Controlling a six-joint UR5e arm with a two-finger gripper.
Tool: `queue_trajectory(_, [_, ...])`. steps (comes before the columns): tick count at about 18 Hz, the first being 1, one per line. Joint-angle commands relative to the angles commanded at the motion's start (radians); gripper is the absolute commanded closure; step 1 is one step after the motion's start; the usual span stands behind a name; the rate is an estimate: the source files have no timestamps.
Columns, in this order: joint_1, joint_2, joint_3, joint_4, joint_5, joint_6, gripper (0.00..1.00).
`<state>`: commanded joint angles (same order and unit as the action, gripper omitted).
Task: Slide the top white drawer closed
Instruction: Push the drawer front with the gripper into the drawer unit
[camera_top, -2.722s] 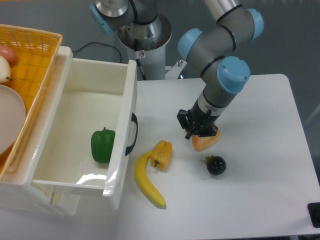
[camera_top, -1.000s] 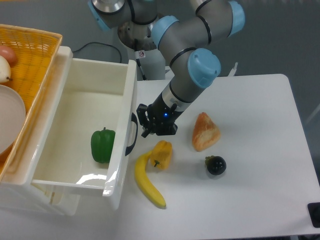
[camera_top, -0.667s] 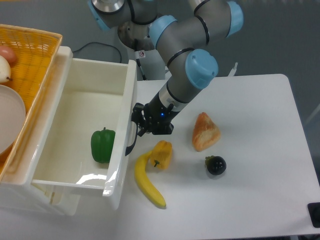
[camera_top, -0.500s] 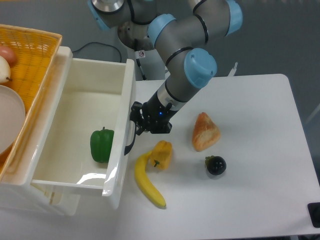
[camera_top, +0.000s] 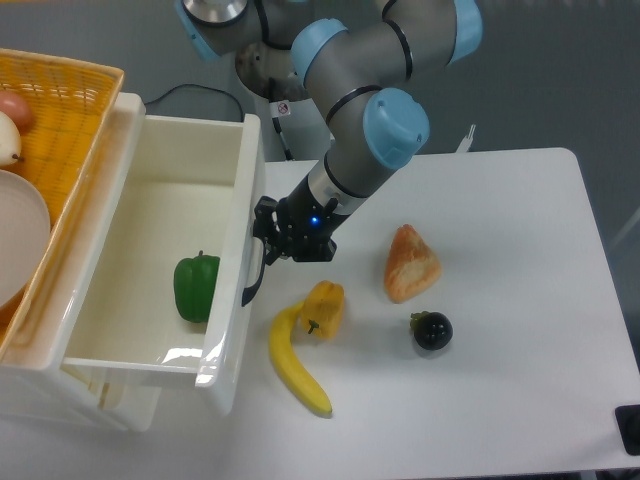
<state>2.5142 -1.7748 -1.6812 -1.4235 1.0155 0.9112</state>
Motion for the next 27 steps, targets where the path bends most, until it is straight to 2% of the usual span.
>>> queue_trajectory(15, [-0.034, 0.011, 0.006, -0.023, -0.026, -0.002, 1.0])
queue_trajectory(27, [-0.094, 0.011, 0.006, -0.022, -0.029, -0.038, 1.0])
